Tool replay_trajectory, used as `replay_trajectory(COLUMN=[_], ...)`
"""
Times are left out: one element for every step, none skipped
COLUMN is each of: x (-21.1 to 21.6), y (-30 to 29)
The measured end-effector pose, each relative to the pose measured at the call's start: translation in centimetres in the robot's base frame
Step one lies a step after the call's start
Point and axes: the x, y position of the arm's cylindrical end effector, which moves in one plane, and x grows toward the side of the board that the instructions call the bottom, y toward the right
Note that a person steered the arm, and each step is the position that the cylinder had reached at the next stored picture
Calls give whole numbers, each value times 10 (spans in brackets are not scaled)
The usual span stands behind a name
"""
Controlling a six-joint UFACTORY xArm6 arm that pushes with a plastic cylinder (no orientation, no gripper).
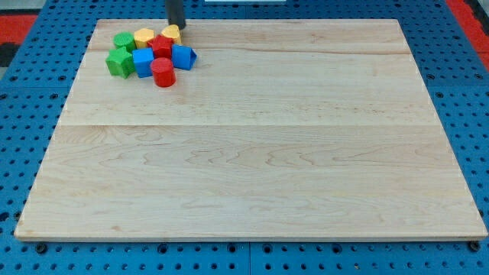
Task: Separate the red blocks from the group of blocks
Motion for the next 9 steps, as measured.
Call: replay_trajectory(x=[12, 32, 52, 64, 49, 62, 81, 80, 73], y=[9, -3, -3, 9, 2, -8, -3, -7, -20])
